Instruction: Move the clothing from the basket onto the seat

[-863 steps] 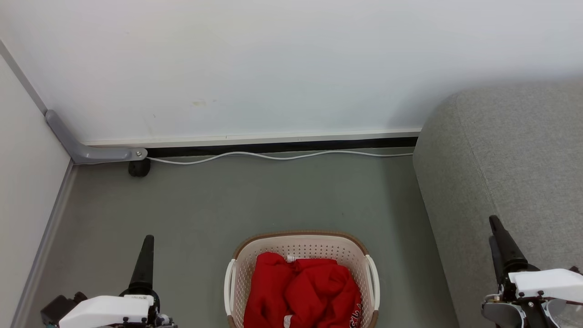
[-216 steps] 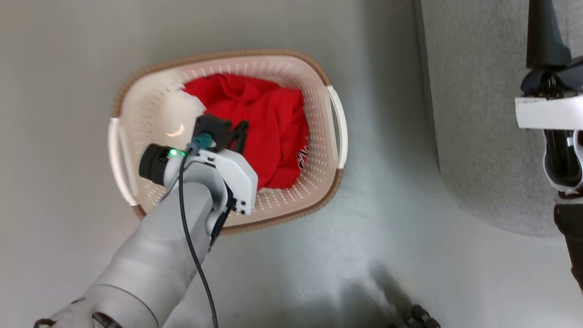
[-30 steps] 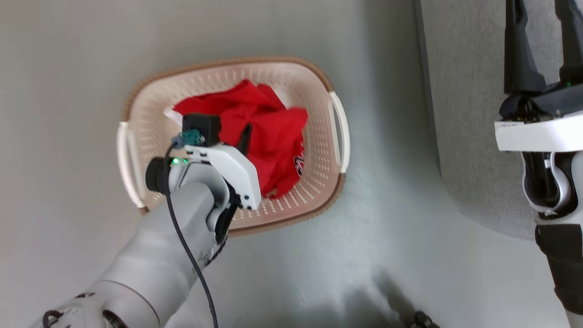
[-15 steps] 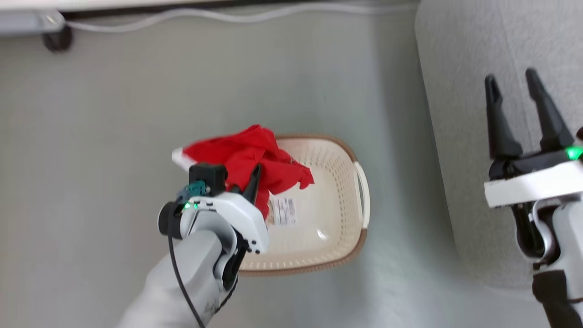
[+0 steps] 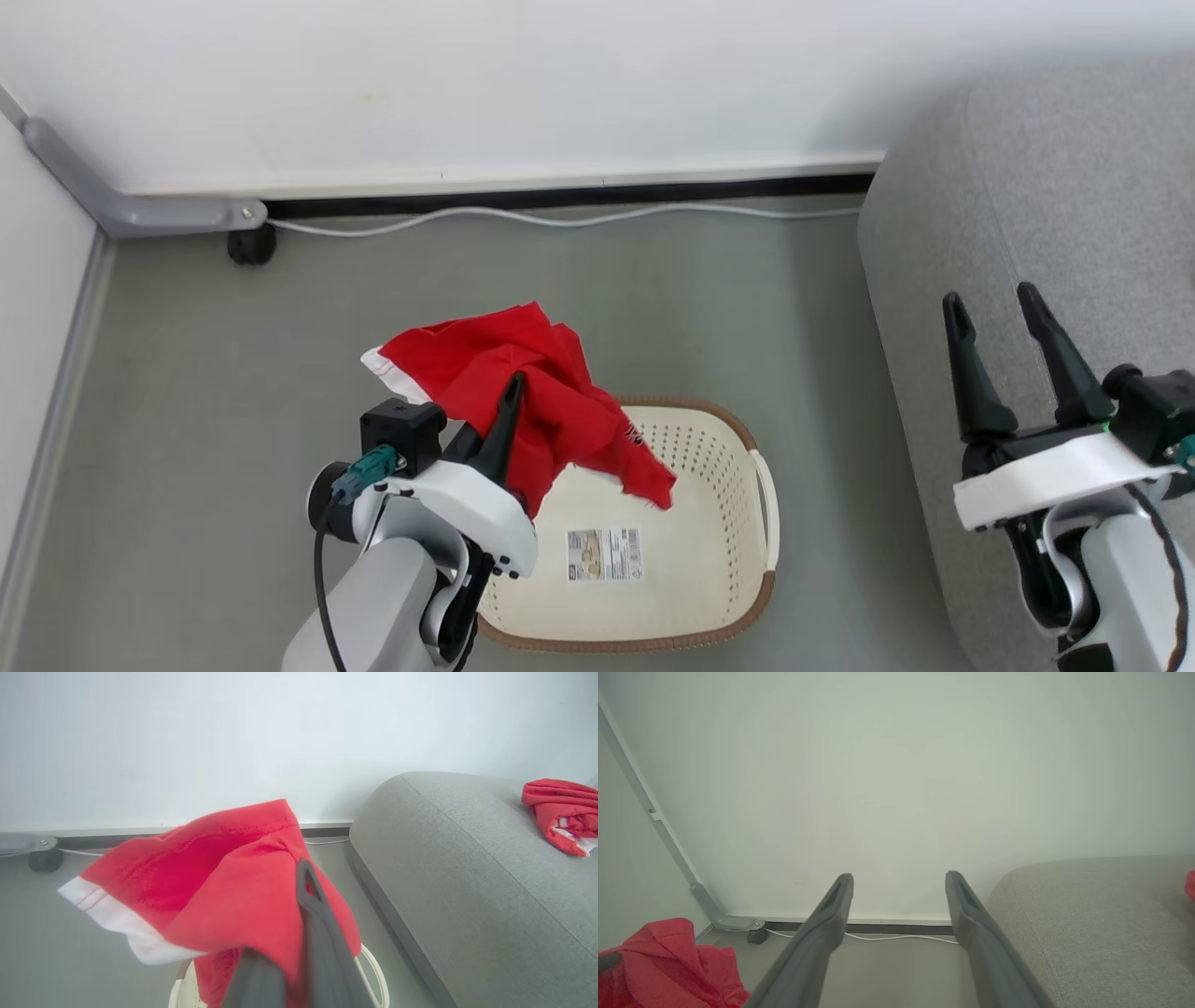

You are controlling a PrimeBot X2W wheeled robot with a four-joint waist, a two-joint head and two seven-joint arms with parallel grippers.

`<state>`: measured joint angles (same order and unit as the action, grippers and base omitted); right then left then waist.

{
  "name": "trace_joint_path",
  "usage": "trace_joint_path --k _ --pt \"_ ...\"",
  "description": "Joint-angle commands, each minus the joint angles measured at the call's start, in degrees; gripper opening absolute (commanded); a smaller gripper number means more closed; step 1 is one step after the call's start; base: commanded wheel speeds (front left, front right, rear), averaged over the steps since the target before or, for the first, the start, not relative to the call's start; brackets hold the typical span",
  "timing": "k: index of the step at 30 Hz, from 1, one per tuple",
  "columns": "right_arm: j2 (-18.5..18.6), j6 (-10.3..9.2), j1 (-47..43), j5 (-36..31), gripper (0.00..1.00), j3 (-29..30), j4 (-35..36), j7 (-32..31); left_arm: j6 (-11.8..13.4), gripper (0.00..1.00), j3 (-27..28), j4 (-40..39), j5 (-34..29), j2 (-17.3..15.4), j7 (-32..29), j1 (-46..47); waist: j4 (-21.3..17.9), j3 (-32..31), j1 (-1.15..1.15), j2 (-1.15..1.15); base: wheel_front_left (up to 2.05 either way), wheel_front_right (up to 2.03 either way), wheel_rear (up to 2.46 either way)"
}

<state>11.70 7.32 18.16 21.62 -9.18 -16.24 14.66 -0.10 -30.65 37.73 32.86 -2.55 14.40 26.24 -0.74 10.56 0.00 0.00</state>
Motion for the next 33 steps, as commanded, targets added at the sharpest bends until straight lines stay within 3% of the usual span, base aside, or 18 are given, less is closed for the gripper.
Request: trace_joint_path --k 1,9,17,33 --pt "0.18 0.17 -0.51 -0.48 1.00 -0.78 0.89 0.34 -0.64 0.00 2.25 -1.84 -0.87 -0.64 0.60 0.02 0.71 -1.66 0.00 0.00 0.00 0.00 0.00" --pt "-1.59 0.17 -4.15 -2.21 1.00 -0.57 -0.80 0.34 -2.42 0.00 6.29 -8.15 -6.44 -0.57 0.60 -2.11 1.53 -5.71 0.00 0.00 0.00 0.00 0.00" --pt "-2.60 0.17 -6.51 -3.18 1.00 -0.01 -1.94 0.34 -3.65 0.00 6.81 -16.21 -11.05 -1.01 0.60 0.84 2.18 -7.44 0.00 0.00 0.00 0.00 0.00" --pt "-2.96 0.17 -6.78 -3.28 1.00 -0.33 -2.34 0.34 -3.73 0.00 4.37 -26.68 -12.43 -1.12 -2.42 8.51 1.96 -6.87 0.00 0.00 0.00 0.00 0.00"
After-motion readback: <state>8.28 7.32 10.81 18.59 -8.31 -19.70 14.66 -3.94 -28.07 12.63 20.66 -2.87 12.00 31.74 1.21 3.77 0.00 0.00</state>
